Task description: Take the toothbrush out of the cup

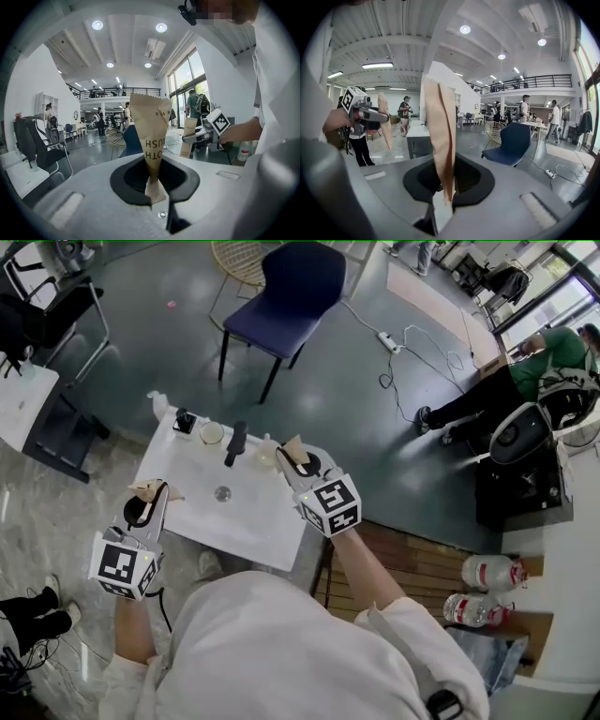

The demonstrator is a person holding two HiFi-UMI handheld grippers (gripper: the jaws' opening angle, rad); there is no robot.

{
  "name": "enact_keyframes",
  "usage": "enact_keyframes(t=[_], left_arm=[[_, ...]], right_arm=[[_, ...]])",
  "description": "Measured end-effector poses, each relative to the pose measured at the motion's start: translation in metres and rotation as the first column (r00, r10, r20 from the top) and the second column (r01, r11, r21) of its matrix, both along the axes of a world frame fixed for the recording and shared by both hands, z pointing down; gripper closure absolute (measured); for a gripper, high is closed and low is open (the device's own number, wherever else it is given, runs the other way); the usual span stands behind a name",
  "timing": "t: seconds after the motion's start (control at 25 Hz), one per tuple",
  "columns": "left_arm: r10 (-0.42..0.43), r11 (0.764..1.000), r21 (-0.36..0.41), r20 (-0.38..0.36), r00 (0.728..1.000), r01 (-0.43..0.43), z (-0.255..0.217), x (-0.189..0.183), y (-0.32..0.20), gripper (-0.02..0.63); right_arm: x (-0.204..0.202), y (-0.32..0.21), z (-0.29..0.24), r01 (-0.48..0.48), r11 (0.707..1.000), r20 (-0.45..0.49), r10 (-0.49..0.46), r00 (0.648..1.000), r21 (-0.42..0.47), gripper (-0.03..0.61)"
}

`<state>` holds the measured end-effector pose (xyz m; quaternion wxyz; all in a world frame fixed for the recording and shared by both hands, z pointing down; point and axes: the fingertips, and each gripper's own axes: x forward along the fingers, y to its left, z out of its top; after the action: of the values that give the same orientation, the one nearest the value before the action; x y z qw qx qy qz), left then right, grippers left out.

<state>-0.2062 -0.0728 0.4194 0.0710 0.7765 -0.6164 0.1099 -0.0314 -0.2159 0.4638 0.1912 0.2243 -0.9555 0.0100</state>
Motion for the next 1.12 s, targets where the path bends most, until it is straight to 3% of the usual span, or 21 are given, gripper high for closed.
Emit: enact_keyframes(t=[0.52,1.12], left_arm=[[0.119,0.993,0.019,-0.021,0.993,-0.119,-0.008,0.03,-0.023,0.581],[0.198,0.98,0.022,-0.024,0.98,-0.197,-0.006,0.038,-0.035,0.581]], right_arm=[[0.026,0.043,-0.053,-0.017,1.0,0.061,0.017,0.998,-0.007,0.534],[0.03,0.082,-0.062,-0.007,1.0,0.045,0.008,0.999,-0.029,0.534]])
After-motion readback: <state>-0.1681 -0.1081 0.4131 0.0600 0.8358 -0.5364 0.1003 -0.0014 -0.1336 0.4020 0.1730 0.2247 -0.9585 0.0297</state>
